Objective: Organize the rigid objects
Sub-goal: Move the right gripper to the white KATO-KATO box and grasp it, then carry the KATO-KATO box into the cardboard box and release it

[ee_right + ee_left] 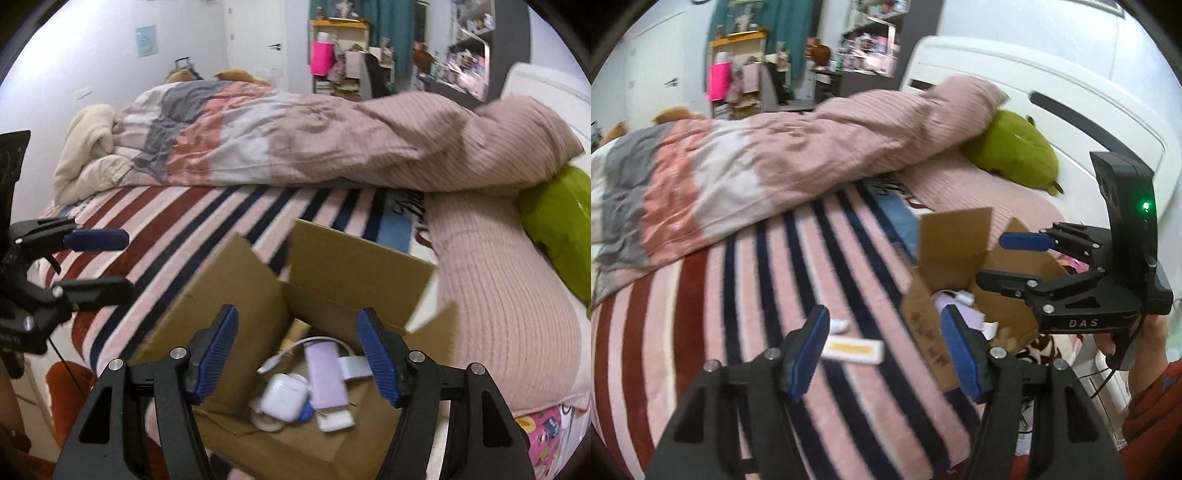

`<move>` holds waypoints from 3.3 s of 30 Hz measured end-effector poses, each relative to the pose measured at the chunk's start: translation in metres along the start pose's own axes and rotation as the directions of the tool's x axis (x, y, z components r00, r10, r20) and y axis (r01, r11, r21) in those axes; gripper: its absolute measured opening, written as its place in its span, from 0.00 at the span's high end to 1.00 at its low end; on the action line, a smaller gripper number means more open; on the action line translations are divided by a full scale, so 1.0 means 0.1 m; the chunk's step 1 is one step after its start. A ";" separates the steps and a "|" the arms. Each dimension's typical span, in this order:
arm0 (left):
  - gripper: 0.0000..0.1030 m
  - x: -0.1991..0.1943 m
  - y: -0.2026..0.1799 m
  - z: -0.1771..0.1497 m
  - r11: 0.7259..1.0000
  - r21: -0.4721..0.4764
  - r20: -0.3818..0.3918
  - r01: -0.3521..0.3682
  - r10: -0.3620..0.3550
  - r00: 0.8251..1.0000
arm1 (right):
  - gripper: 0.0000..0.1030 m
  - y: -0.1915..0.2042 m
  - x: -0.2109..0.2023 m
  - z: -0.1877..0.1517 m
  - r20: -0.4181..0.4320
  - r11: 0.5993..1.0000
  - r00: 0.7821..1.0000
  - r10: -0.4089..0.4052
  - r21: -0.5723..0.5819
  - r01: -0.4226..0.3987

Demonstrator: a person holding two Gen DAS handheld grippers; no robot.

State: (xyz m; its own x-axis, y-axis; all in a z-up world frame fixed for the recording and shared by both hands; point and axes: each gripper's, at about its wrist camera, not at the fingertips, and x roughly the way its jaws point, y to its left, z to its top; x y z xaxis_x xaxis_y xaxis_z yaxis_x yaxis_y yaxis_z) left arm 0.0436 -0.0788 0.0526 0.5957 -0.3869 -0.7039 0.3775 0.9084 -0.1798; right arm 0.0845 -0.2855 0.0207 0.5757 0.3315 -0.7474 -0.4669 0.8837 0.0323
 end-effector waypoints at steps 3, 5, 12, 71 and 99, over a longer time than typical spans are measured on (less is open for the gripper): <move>0.43 -0.18 0.29 -0.15 0.998 -0.049 0.015 -0.040 0.040 0.999 | 0.38 0.27 0.05 0.11 0.006 0.998 0.999 0.053 -0.033 -0.053; 0.43 -0.29 0.50 -0.27 0.994 -0.084 0.026 -0.066 0.069 0.997 | 0.38 0.49 0.10 0.18 0.007 0.994 0.995 0.096 -0.054 -0.096; 0.42 -0.47 1.19 -0.73 0.975 -0.197 0.031 -0.105 0.114 0.993 | 0.38 1.33 0.52 0.31 -0.058 0.964 0.975 0.215 -0.146 -0.221; 0.70 0.19 0.31 0.10 0.953 -0.125 0.066 0.277 -0.271 0.960 | 0.70 1.04 0.19 0.05 0.155 0.955 0.948 0.278 -0.154 -0.255; 0.51 1.08 -0.61 0.47 0.955 0.017 -0.175 0.296 -0.288 0.941 | 0.69 -0.09 0.27 -0.35 -0.077 0.993 0.991 0.112 0.035 -0.109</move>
State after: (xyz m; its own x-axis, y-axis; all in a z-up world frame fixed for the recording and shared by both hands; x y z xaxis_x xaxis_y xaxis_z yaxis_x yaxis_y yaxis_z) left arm 0.1184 -0.1835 0.0198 0.3282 -0.5985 -0.7308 0.5484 0.7507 -0.3685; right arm 0.0811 -0.2963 -0.0229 0.4665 0.4018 -0.7880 -0.5036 0.8530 0.1368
